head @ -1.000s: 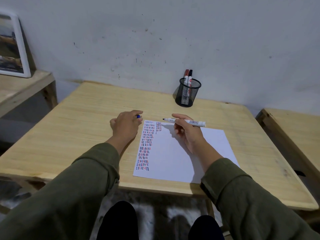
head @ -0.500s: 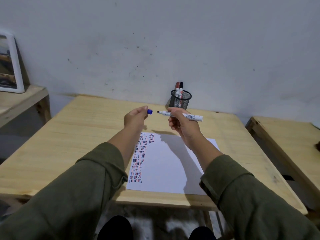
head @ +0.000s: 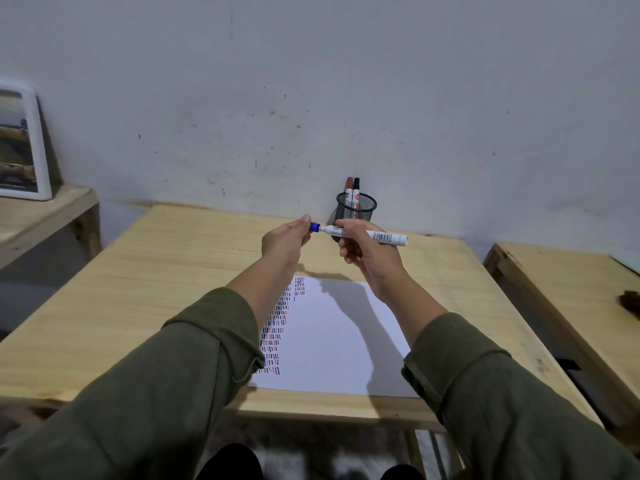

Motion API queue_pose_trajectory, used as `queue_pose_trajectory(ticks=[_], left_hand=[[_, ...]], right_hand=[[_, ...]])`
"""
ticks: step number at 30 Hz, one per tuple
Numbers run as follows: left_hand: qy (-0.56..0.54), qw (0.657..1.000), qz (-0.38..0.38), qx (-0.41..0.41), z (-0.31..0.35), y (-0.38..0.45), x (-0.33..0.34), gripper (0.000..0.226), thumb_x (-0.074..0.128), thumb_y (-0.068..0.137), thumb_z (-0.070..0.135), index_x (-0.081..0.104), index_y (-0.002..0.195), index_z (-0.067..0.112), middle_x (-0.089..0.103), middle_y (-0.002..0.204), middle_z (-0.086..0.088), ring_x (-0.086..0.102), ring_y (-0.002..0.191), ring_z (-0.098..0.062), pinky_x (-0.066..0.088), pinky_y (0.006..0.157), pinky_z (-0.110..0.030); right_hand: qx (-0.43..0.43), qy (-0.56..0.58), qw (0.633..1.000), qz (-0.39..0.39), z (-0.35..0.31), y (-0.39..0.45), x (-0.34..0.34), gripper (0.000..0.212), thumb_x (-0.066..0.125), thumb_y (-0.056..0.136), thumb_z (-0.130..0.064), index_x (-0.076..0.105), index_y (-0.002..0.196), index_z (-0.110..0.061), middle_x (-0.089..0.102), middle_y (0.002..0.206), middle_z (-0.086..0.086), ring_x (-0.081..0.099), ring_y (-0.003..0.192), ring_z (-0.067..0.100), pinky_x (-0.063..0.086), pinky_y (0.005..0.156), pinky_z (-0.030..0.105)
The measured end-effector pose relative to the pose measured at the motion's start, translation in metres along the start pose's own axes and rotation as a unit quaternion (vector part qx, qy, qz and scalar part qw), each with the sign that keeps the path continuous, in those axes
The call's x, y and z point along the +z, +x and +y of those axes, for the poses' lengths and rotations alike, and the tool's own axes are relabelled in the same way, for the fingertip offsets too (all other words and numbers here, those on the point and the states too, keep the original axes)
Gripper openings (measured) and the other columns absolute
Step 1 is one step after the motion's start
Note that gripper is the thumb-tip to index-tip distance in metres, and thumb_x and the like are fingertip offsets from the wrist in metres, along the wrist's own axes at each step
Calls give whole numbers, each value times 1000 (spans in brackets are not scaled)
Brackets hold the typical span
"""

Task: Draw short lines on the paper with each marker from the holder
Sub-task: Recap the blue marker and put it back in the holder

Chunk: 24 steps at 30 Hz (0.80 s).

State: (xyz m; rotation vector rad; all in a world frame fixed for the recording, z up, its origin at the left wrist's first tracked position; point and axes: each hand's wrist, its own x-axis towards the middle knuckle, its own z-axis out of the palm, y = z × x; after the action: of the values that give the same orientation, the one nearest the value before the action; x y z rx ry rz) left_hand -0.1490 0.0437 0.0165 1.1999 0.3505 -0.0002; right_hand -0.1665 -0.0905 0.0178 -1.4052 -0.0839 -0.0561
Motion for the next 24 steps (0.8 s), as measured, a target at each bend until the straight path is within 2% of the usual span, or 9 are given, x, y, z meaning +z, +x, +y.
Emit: queue_pose_trajectory(ticks=[7, 11, 12, 14, 16, 18, 21, 24], left_hand=[[5, 1000, -18, -13, 2, -12, 9, 32, 64, 88, 29, 66, 111, 7, 64, 76, 6, 58, 68, 1, 40, 79, -17], [4, 999, -15, -47, 7, -17, 15, 17, 62, 89, 36, 63, 91, 19, 64, 75, 7, 59, 85, -6, 37, 74, -20], [-10, 998, -12, -53, 8, -18, 17, 15, 62, 89, 34, 63, 93, 19, 64, 76, 7, 59, 85, -5, 39, 76, -19], [-56, 997, -4, -54, 8, -20, 22, 23, 62, 90, 25, 65, 108, 11, 63, 78, 4, 58, 71, -3, 47, 83, -16], [-93, 995, 5, -47, 7, -22, 26, 33, 64, 89, 21, 64, 117, 4, 62, 76, 2, 56, 63, -2, 46, 75, -9], [-113, 993, 8, -39, 4, -22, 28, 34, 64, 88, 20, 64, 118, 3, 62, 76, 2, 57, 65, -2, 45, 63, -7], [-133, 990, 0, -38, 1, -23, 27, 32, 64, 88, 16, 64, 117, 1, 62, 77, 2, 58, 67, -3, 44, 63, -11], [-128, 991, -4, -26, 2, -23, 25, 31, 63, 89, 14, 64, 116, 0, 63, 77, 0, 59, 67, -5, 46, 66, -13]], right_hand=[[-23, -27, 999, -16, -3, -2, -1, 14, 56, 90, -12, 70, 91, -12, 58, 76, 13, 53, 56, 12, 40, 54, 22], [-32, -44, 998, -31, -5, -3, -3, 15, 56, 91, -16, 71, 93, -13, 59, 77, 12, 54, 59, 14, 41, 55, 22], [-33, -43, 998, -31, -6, -3, -2, 16, 57, 90, -17, 71, 96, -11, 59, 77, 11, 54, 60, 14, 41, 56, 22], [-34, -31, 999, -28, -7, -4, 0, 24, 59, 86, -21, 70, 100, -6, 59, 76, 10, 54, 61, 14, 42, 57, 22], [-33, -9, 999, -17, -8, -5, 2, 24, 57, 85, -20, 69, 99, -5, 59, 76, 12, 53, 61, 15, 44, 58, 23], [-37, 7, 999, -8, -10, -7, 3, 18, 54, 89, -14, 69, 95, -6, 59, 77, 13, 53, 61, 15, 44, 59, 23], [-32, 26, 999, -4, -13, -13, 3, 16, 52, 92, -12, 68, 92, -8, 59, 75, 11, 53, 61, 16, 46, 58, 22], [-18, 0, 999, -49, -19, -17, -3, 13, 55, 91, -12, 67, 95, -10, 61, 78, 8, 56, 65, 15, 47, 63, 22]])
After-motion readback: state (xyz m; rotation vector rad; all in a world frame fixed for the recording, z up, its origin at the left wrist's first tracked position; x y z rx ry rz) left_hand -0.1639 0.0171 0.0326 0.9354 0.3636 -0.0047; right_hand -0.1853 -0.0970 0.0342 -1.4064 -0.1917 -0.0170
